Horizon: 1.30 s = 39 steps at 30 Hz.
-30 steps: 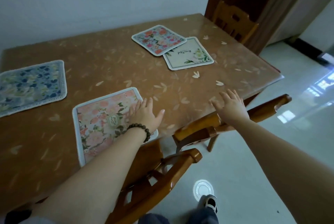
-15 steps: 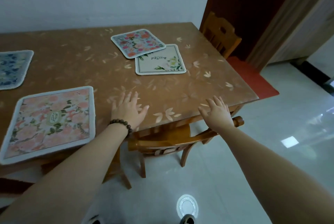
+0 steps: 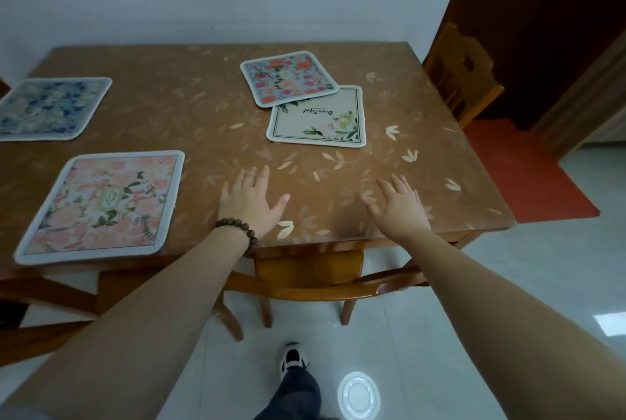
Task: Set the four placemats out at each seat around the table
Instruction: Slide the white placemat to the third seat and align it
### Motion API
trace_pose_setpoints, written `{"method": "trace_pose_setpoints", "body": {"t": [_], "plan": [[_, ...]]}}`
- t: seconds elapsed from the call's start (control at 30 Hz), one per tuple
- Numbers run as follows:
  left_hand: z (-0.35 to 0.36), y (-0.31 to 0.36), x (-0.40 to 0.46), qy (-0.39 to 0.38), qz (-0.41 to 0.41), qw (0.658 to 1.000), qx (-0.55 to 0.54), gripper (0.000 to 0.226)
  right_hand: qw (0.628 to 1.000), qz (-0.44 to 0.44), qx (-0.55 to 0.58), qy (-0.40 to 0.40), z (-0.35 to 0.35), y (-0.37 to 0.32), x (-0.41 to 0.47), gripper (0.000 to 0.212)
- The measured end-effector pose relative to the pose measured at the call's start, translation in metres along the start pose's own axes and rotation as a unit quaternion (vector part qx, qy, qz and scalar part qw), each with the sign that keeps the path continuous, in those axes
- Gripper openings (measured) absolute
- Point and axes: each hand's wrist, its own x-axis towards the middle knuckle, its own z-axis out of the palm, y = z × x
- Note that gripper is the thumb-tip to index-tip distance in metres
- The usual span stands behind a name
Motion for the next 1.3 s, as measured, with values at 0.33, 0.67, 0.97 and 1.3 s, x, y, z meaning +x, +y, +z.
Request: {"method": "trace_pose_setpoints", "body": {"t": [0.33, 0.67, 0.97, 1.3], "plan": [[0.037, 0.002, 0.098, -0.012, -0.001, 1.0, -0.005, 0.076, 0.999, -0.028, -0.016, -0.021, 0.017, -0.013, 0.095, 0.059], [0.07, 0.009, 0.194, -0.066, 0.034, 0.997, -0.008, 0.082, 0.998, -0.028, -0.032, -0.043, 0.038, -0.022, 0.187, 0.064], [0.105, 0.022, 0.258, -0.095, 0.053, 0.994, 0.01, 0.083, 0.994, -0.05, -0.065, -0.072, 0.071, -0.009, 0.263, 0.079], [0.136, 0.03, 0.302, -0.09, 0.091, 0.992, 0.023, 0.08, 0.954, -0.223, -0.19, -0.062, 0.098, 0.004, 0.305, 0.052]]}}
